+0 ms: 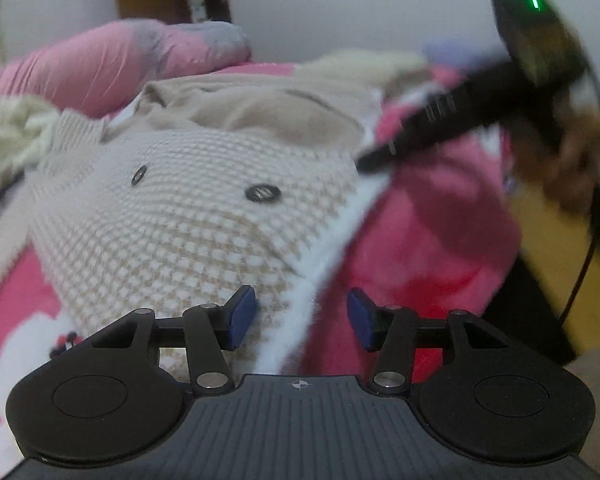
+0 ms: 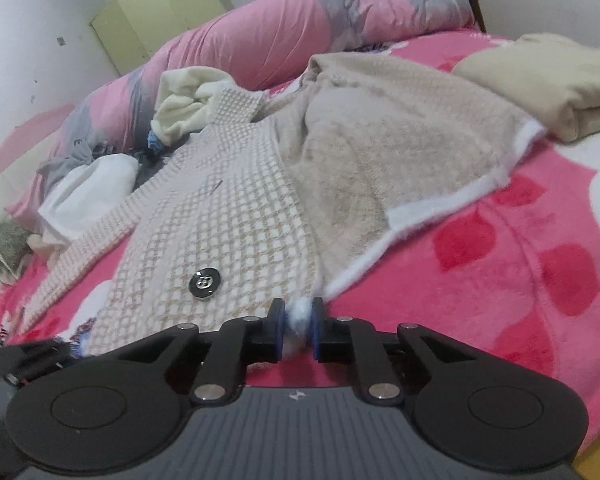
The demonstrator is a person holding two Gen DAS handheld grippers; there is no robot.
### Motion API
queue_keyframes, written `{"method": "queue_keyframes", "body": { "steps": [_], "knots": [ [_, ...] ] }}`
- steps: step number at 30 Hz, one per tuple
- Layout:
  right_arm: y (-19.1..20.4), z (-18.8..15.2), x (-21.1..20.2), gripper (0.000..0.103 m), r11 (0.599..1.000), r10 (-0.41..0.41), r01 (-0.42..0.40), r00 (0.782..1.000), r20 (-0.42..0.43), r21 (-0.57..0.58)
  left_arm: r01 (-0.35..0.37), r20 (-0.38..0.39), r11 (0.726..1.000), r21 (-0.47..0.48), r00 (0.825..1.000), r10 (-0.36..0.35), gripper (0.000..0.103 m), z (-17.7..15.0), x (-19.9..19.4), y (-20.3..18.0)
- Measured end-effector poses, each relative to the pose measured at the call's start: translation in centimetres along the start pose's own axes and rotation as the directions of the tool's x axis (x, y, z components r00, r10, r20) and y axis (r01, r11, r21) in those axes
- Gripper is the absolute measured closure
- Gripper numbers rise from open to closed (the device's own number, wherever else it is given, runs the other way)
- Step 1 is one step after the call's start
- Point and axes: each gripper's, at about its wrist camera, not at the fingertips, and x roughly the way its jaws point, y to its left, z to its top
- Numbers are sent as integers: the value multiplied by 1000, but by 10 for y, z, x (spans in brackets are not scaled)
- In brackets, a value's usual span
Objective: Fold clothes
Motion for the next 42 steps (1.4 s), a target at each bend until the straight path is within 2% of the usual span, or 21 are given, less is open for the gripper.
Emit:
{"method": "queue_keyframes", "body": {
  "steps": [2,3,8,13,15,17,22,23,24,25,26,28,30,31,32,34,35,37,38,40,42],
  "knots": [
    [11,10,-5,97,999,34,-33,999,29,-32,-42,-4,999,35,999,42,61,-1,4,-7],
    [16,16,-7,97,997,55,-53,997,45,-47,-45,1,999,5,999,45,64,1,3,-4],
    [47,52,0,97,981,164,-149,980,116,-128,4,15,979,-203,1000,0,60,10,-3,23],
    [63,82,38,98,962,259,-249,962,82,-113,-35,21,963,-268,999,42,60,18,-9,32],
    [66,92,44,98,956,287,-279,954,85,-95,-28,29,948,-318,999,39,53,23,-17,38],
    [68,101,48,98,948,314,-308,945,90,-77,0,61,933,-361,998,23,52,25,-26,44],
    [71,101,53,98,941,337,-331,938,84,-77,-1,55,905,-424,998,27,53,18,-29,58],
    [70,100,57,98,940,338,-333,938,76,-70,-47,24,911,-411,998,62,60,16,-25,57],
    [69,100,62,97,939,344,-341,937,65,-52,-92,-7,914,-395,995,98,82,14,-21,56],
    [68,102,69,98,933,360,-359,932,51,-28,-148,-37,911,-384,989,145,93,13,-17,56],
    [71,108,73,98,922,387,-387,921,48,-8,-190,-42,902,-388,981,189,100,14,-17,56],
    [81,121,69,98,884,466,-468,881,76,0,-255,-13,888,-383,963,270,101,20,-26,53],
    [95,129,33,98,815,579,-565,799,163,-127,-324,58,902,-284,934,354,101,26,-39,35],
    [98,128,16,98,800,599,-567,778,192,-199,-361,97,903,-235,915,391,101,29,-46,27],
    [95,124,2,98,798,598,-548,772,215,-253,-397,135,899,-186,896,424,101,32,-52,18],
    [69,105,-8,98,840,534,-481,814,228,-252,-423,128,904,-66,894,429,101,26,-42,1],
    [49,93,-5,98,876,475,-434,854,214,-211,-421,113,907,1,901,418,100,19,-34,-9],
    [-2,62,14,98,958,286,-283,950,127,-44,-389,69,914,111,921,384,97,6,-17,-26],
    [-20,49,19,98,972,231,-234,968,94,22,-362,40,920,152,932,361,96,0,-9,-33],
    [-47,27,23,98,974,178,-184,982,56,130,-327,9,927,183,944,331,96,-5,0,-40],
    [-62,11,22,98,972,136,-141,990,36,188,-328,0,925,193,942,335,95,-4,3,-39]
  ]
}}
